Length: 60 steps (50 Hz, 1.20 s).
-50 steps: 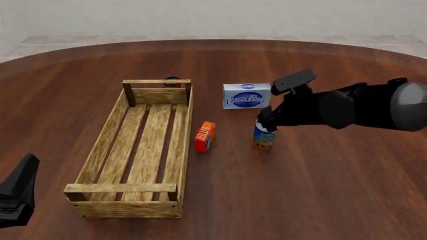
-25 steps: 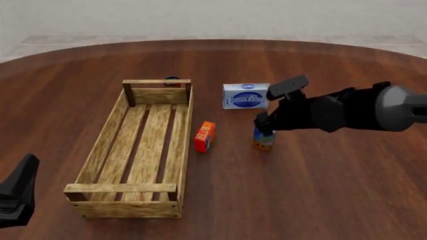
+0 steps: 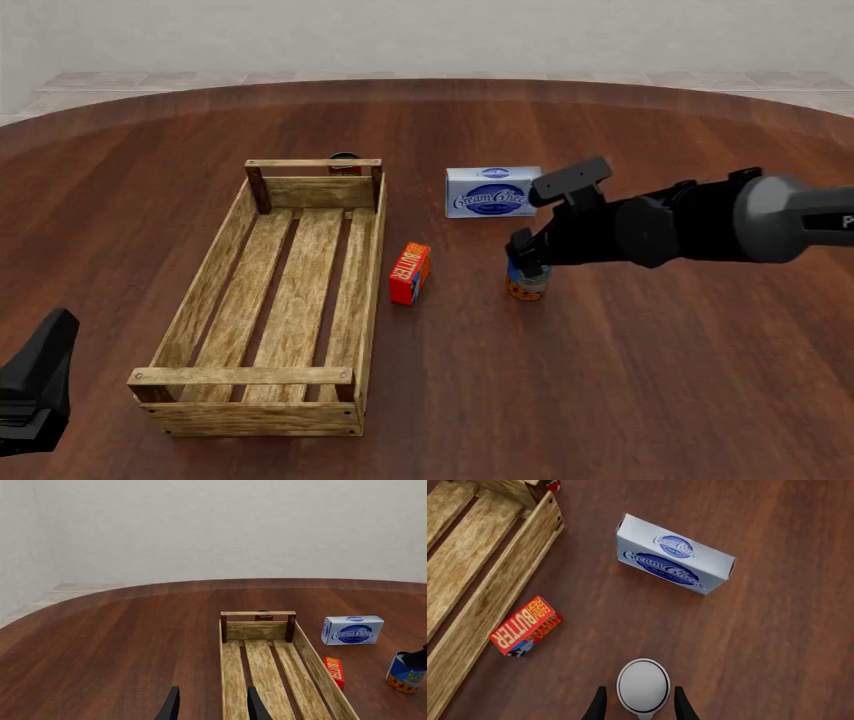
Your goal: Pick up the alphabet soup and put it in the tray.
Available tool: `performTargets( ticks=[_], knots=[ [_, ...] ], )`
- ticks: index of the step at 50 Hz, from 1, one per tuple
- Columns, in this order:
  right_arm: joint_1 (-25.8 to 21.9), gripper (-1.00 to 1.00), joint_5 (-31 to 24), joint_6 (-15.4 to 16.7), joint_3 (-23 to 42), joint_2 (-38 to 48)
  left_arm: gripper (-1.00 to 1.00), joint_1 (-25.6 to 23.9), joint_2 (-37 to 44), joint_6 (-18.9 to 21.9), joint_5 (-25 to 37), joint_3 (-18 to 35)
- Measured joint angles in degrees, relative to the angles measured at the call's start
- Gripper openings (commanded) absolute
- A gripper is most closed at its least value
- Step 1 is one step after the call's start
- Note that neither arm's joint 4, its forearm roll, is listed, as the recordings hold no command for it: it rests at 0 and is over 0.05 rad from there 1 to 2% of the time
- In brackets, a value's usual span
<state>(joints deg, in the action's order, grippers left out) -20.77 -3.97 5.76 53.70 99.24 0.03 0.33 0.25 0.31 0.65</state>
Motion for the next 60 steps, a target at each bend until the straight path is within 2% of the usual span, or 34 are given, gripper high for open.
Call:
performTargets(
  ticks=[60],
  knots=[
    [0.34, 1.00, 1.22, -0.22, 1.49, 4.73, 1.00, 0.00, 0.00, 0.00, 0.00, 0.00]
  ],
)
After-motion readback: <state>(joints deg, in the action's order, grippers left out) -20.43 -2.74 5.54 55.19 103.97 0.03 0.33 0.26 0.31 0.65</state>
